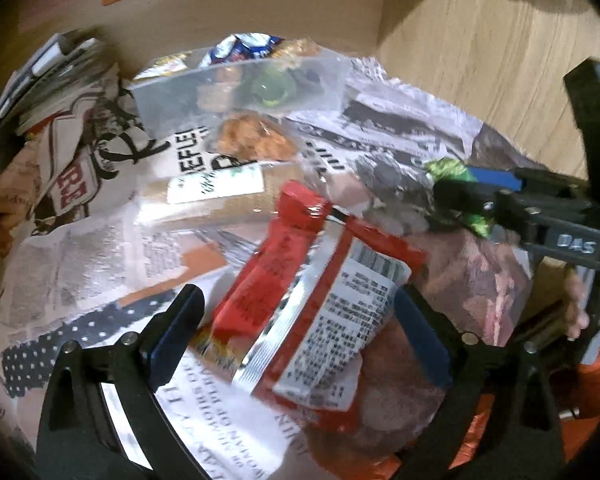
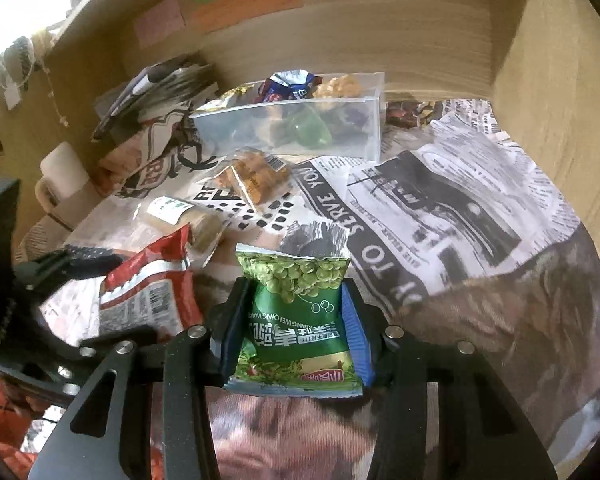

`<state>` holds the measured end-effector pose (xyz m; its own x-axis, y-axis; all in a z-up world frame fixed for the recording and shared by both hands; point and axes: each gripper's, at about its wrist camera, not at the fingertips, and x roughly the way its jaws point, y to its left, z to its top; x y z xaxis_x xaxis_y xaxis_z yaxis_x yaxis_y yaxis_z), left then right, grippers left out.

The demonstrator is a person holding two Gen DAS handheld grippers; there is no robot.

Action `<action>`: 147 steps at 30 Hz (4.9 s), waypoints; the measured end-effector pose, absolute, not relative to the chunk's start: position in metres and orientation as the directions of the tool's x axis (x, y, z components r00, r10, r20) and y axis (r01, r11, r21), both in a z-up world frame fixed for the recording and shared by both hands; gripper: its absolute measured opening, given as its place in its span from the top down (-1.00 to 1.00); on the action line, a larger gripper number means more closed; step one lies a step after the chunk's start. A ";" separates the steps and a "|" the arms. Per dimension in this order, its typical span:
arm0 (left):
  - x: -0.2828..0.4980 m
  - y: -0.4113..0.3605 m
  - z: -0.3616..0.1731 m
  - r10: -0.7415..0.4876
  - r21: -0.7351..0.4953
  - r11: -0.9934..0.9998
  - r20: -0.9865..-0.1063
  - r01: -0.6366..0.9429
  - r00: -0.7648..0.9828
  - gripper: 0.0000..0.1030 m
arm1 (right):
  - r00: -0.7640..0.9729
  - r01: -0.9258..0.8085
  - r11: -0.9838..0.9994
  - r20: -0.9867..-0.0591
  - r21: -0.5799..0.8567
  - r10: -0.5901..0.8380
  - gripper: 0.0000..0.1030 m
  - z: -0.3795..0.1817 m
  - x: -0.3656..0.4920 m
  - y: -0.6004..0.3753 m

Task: Organize snacks
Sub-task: 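Grasp the red wrapped pack with the left tool while the right tool grasps the green pea bag, then drop the red pack in the box with left tool while right tool drops pea bag, then grasp the round biscuit roll with the left tool while the right tool grasps the orange cracker pack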

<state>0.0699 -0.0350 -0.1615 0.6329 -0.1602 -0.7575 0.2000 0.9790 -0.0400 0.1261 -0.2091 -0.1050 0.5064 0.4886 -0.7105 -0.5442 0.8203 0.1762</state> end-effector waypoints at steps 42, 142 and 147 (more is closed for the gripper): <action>0.152 0.038 -0.053 -0.111 -0.102 0.993 -0.523 0.067 0.845 -0.45 | 0.606 -0.562 0.808 -0.577 0.176 0.547 0.19 -0.036 0.200 -0.145; 0.179 0.089 -0.119 -0.028 -0.058 0.998 -0.701 -0.019 0.713 -0.84 | 0.333 -0.682 0.718 -0.816 0.137 0.472 -0.52 -0.128 0.259 -0.061; 0.172 0.088 -0.121 -0.046 -0.064 0.998 -0.701 0.001 0.711 -0.84 | 0.304 -0.722 0.681 -0.829 0.121 0.469 -0.58 -0.129 0.252 -0.063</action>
